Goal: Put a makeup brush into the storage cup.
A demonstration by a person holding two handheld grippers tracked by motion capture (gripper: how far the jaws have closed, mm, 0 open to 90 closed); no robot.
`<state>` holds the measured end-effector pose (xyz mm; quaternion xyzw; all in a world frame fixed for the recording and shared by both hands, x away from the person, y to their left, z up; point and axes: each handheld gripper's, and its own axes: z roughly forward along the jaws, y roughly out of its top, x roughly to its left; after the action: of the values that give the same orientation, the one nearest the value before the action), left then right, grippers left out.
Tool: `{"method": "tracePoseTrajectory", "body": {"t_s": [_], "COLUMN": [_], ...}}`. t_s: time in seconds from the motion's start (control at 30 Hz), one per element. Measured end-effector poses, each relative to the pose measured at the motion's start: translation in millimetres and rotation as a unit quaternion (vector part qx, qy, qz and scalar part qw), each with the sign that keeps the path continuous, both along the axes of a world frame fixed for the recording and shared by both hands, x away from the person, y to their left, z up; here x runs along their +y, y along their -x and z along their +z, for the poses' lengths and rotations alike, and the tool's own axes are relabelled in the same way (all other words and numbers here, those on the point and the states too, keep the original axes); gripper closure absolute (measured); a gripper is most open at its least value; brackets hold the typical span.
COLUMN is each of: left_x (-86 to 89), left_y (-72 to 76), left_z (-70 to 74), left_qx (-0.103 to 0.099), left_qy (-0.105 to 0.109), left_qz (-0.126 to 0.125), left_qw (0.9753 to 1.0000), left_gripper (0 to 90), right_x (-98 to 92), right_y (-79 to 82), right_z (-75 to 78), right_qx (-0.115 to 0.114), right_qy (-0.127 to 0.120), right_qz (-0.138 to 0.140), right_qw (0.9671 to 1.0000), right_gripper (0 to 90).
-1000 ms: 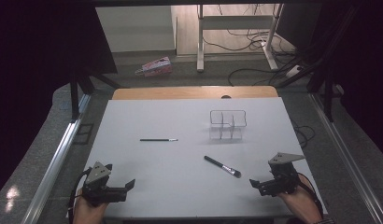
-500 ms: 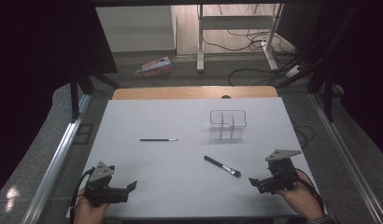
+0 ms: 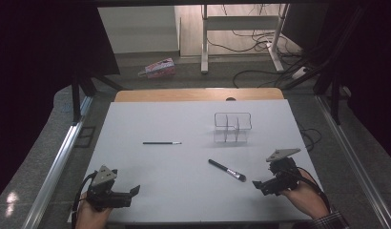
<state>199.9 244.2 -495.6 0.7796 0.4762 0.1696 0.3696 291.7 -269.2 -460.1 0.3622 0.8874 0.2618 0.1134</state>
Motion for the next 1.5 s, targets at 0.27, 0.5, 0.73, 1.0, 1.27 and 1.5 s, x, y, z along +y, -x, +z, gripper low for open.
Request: {"method": "tracePoseTrajectory", "body": {"t_s": [0.27, 0.5, 0.73, 1.0, 1.27, 1.5], "left_x": [-0.9, -0.9, -1.3, -1.2, -1.5, -1.9], "left_y": [0.1, 0.3, 0.2, 0.1, 0.0, -0.2], "left_z": [0.0, 0.1, 0.1, -0.1, -0.3, -0.5], "left_qx": [0.0, 0.0, 0.0, 0.0, 0.0, 0.001], "left_qy": [-0.003, -0.002, -0.005, -0.005, -0.006, -0.008], "left_qz": [-0.003, -0.003, -0.004, -0.004, -0.003, -0.003], "left_qw": [1.0, 1.0, 1.0, 1.0, 1.0, 1.0], "left_gripper": [0.2, 0.2, 0.1, 0.1, 0.0, 0.0], "right_x": [3.9, 7.7, 16.6, 26.8, 31.5, 38.1], "right_y": [-6.7, -11.6, -17.5, -24.2, -29.8, -35.1], "right_z": [1.3, 3.0, 4.5, 5.9, 7.2, 7.7], "right_qx": [0.002, 0.012, 0.015, 0.018, 0.023, 0.028], "right_qy": [0.002, 0.009, 0.025, 0.038, 0.041, 0.042], "right_qz": [0.003, 0.001, 0.01, 0.011, 0.012, 0.015], "right_qw": [1.0, 0.9999, 0.9995, 0.999, 0.9988, 0.9986], "right_gripper": [1.2, 1.5, 1.5, 1.5, 1.4, 1.1]}}
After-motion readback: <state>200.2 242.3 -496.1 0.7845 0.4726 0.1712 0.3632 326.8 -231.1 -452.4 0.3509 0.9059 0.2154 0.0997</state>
